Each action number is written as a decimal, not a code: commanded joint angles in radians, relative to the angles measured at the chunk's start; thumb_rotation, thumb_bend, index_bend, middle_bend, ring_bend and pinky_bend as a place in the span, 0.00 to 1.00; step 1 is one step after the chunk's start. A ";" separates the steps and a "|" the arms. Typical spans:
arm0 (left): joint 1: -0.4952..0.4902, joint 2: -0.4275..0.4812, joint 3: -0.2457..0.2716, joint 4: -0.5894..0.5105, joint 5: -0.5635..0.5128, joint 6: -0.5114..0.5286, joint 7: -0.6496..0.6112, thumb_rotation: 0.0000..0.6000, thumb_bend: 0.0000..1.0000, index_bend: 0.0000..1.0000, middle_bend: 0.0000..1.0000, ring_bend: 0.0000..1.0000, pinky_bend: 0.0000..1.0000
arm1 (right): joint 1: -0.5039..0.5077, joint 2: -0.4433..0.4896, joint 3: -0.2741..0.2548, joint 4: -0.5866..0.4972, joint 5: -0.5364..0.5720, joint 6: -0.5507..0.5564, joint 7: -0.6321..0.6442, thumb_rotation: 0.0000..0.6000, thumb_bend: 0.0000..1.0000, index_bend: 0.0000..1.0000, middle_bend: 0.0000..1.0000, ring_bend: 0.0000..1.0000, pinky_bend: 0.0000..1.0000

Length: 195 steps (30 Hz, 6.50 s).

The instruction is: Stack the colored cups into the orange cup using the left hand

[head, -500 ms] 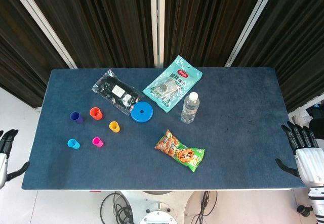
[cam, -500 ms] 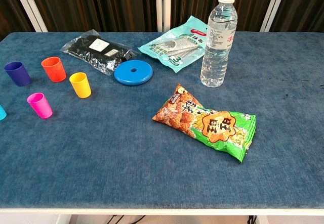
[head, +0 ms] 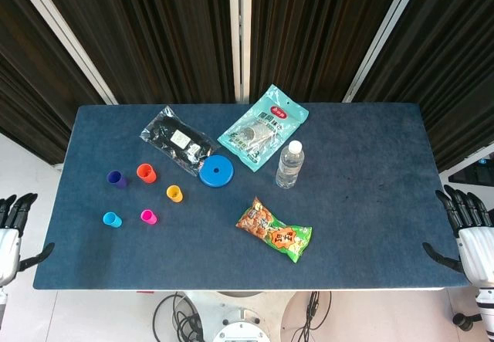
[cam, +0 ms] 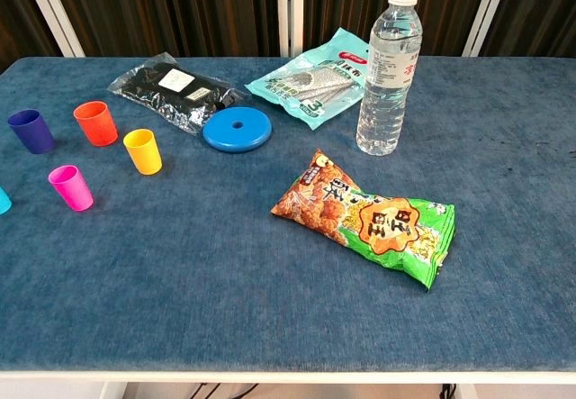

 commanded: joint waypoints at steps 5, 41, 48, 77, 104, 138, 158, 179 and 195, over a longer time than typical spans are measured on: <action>-0.171 0.039 -0.086 0.024 -0.161 -0.299 -0.104 1.00 0.23 0.07 0.07 0.00 0.00 | -0.002 0.031 0.011 -0.026 0.002 0.011 -0.007 1.00 0.11 0.00 0.00 0.00 0.00; -0.547 -0.278 -0.112 0.403 -0.457 -0.748 0.134 1.00 0.24 0.18 0.19 0.00 0.00 | -0.024 0.033 -0.012 -0.052 0.003 -0.007 -0.009 1.00 0.15 0.00 0.00 0.00 0.00; -0.567 -0.320 -0.112 0.462 -0.491 -0.755 0.165 1.00 0.24 0.24 0.25 0.00 0.00 | -0.022 0.035 -0.011 -0.046 0.002 -0.011 0.005 1.00 0.16 0.00 0.00 0.00 0.00; -0.588 -0.448 -0.123 0.637 -0.490 -0.740 0.153 1.00 0.29 0.42 0.47 0.08 0.01 | -0.010 0.031 -0.009 -0.032 0.024 -0.047 0.016 1.00 0.16 0.00 0.00 0.00 0.00; -0.605 -0.324 -0.218 0.302 -0.481 -0.544 0.242 1.00 0.31 0.46 0.50 0.10 0.01 | -0.007 0.028 -0.013 -0.017 0.031 -0.064 0.044 1.00 0.16 0.00 0.00 0.00 0.00; -0.630 -0.411 -0.170 0.409 -0.513 -0.646 0.209 1.00 0.27 0.27 0.30 0.08 0.01 | -0.001 0.020 -0.014 0.012 0.056 -0.094 0.068 1.00 0.16 0.00 0.00 0.00 0.00; -0.635 -0.286 -0.085 0.128 -0.251 -0.575 0.276 1.00 0.25 0.21 0.27 0.00 0.02 | 0.004 0.016 -0.018 0.028 0.060 -0.113 0.083 1.00 0.17 0.00 0.00 0.00 0.00; -0.679 -0.436 -0.057 0.265 -0.327 -0.647 0.327 1.00 0.25 0.28 0.33 0.01 0.03 | 0.011 0.012 -0.019 0.042 0.065 -0.130 0.100 1.00 0.17 0.00 0.00 0.00 0.00; -0.665 -0.483 -0.078 0.314 -0.356 -0.612 0.299 1.00 0.26 0.39 0.43 0.12 0.06 | 0.014 0.004 -0.021 0.048 0.077 -0.144 0.096 1.00 0.17 0.00 0.00 0.00 0.00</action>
